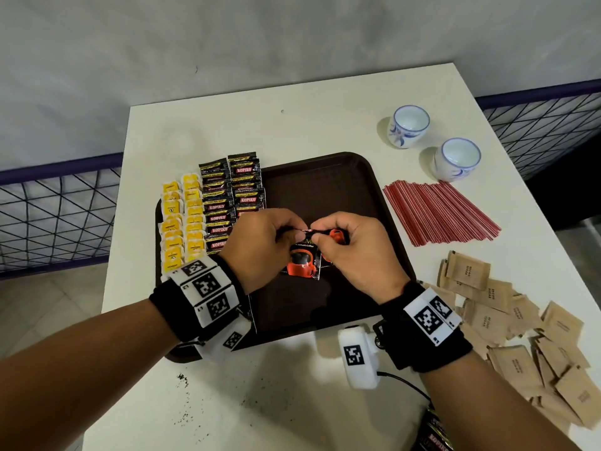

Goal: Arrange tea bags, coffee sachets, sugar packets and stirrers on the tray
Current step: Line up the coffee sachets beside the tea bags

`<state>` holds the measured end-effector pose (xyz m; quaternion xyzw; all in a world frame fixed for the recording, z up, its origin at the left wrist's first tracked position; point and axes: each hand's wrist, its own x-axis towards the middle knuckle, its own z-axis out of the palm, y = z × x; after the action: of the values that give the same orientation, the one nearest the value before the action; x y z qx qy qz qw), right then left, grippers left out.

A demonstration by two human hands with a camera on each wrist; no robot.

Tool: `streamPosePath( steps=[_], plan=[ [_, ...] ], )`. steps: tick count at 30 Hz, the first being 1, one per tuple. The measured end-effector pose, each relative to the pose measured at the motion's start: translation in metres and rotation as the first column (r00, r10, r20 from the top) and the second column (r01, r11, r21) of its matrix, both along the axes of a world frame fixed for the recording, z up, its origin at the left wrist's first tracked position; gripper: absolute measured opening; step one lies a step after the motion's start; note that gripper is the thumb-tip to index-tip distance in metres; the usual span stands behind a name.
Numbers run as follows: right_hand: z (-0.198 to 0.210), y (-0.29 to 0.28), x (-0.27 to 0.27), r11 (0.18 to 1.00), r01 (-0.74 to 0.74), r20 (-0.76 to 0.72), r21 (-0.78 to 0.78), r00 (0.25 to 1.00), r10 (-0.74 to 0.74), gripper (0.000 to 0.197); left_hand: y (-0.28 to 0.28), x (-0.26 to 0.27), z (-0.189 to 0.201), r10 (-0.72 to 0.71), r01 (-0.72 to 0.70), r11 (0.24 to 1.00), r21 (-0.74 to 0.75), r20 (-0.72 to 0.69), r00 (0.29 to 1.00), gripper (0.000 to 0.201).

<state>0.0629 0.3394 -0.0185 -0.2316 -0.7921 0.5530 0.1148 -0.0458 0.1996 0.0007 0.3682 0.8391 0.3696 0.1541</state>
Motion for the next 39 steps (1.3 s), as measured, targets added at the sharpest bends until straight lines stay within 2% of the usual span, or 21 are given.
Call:
streamPosePath(
  steps=[4,9,15,18,20,22,23,27,30,33,36,39],
  plan=[
    [0.001,0.002,0.0,0.998,-0.043,-0.009,0.045,0.999,0.043,0.014,0.0,-0.001,-0.001,-0.023,0.029,0.996,-0.085,0.072,0.997,0.008],
    [0.003,0.006,0.002,0.998,-0.06,-0.106,-0.004,0.993,0.059,0.014,-0.003,-0.003,0.005,-0.039,0.046,0.998,-0.037,0.176,0.984,0.016],
    [0.002,0.002,-0.001,0.989,-0.061,-0.181,0.132,0.98,0.085,0.009,-0.006,0.004,0.008,-0.034,0.031,0.999,0.029,0.095,0.995,0.02],
    [0.002,0.002,-0.001,0.998,-0.059,-0.139,0.015,0.988,0.06,0.01,-0.008,0.005,0.011,-0.05,0.045,0.997,0.062,0.08,0.996,0.015],
    [0.003,0.005,0.0,0.997,-0.033,-0.117,-0.069,0.993,0.025,0.012,-0.01,0.002,0.014,-0.074,0.066,0.995,0.076,0.107,0.992,0.003],
    [0.003,0.007,0.0,0.997,-0.026,-0.096,-0.075,0.995,0.019,0.012,-0.013,-0.003,0.015,-0.116,0.114,0.992,0.053,0.032,0.993,0.027],
    [0.003,0.007,-0.001,0.997,-0.032,-0.084,-0.071,0.996,0.026,0.012,-0.014,-0.006,0.015,-0.133,0.134,0.99,0.038,-0.029,0.991,0.031],
    [0.002,-0.001,-0.003,0.994,-0.065,-0.069,-0.088,0.996,0.059,0.015,-0.013,-0.016,0.013,-0.13,0.137,0.99,0.037,-0.147,0.981,0.011],
    [0.001,-0.004,-0.003,0.994,-0.09,-0.057,-0.063,0.995,0.086,0.022,-0.014,-0.024,0.011,-0.11,0.105,0.994,-0.041,-0.151,0.982,0.007],
    [-0.002,0.003,0.001,1.0,-0.03,-0.039,-0.003,0.999,0.03,0.024,-0.019,-0.044,0.01,-0.043,0.039,0.983,-0.179,-0.02,0.999,0.006],
    [-0.004,0.015,0.011,1.0,0.023,0.015,-0.012,1.0,-0.022,0.028,-0.023,-0.065,0.011,-0.059,0.084,0.937,-0.34,0.085,0.995,0.01],
    [-0.01,0.022,0.022,0.996,0.03,0.075,-0.082,0.997,-0.024,0.034,-0.02,-0.077,0.012,-0.12,0.156,0.879,-0.451,0.108,0.987,0.012]
  ],
)
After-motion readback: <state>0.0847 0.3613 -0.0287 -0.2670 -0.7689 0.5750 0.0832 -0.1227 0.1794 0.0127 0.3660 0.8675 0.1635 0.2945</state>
